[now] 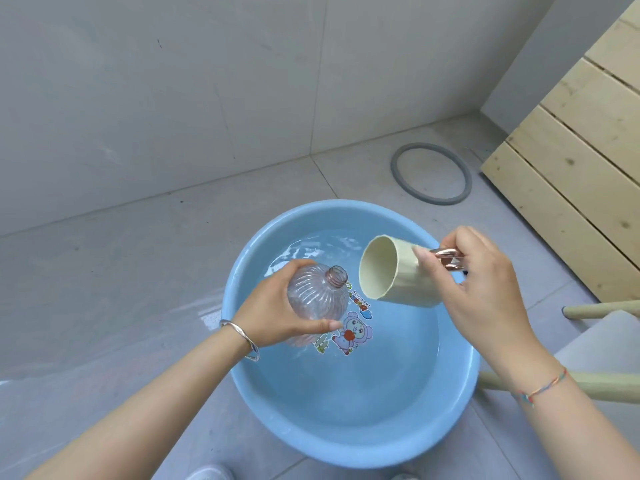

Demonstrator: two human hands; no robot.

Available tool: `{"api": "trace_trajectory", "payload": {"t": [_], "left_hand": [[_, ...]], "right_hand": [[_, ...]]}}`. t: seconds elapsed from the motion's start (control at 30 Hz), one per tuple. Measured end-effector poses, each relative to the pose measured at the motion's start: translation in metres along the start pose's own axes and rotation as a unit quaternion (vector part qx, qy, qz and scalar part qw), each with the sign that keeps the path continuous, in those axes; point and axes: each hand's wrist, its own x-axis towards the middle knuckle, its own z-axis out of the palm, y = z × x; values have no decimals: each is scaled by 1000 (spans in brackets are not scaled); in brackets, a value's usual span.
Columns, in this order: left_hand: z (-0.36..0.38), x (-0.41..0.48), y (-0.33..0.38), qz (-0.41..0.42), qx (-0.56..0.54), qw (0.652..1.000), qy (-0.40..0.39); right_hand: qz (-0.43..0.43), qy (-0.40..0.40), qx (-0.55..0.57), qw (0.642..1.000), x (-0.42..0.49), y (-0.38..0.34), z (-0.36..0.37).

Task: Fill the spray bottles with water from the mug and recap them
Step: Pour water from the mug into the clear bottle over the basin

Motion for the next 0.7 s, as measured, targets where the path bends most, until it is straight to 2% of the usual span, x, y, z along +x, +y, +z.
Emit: {"api": "trace_trajectory", "payload": {"t": [0.1, 0.3, 0.7], "left_hand": [[-1, 0, -3, -11, -18, 1000, 4], [-1, -1, -3, -16, -30, 999, 18], [0, -2, -4, -20, -37, 999, 26]], "right_hand": [[48, -66, 9, 997, -8, 22, 13], [68, -137, -40, 987, -24, 52, 41], [84, -191, -76, 975, -37, 66, 64]]}}
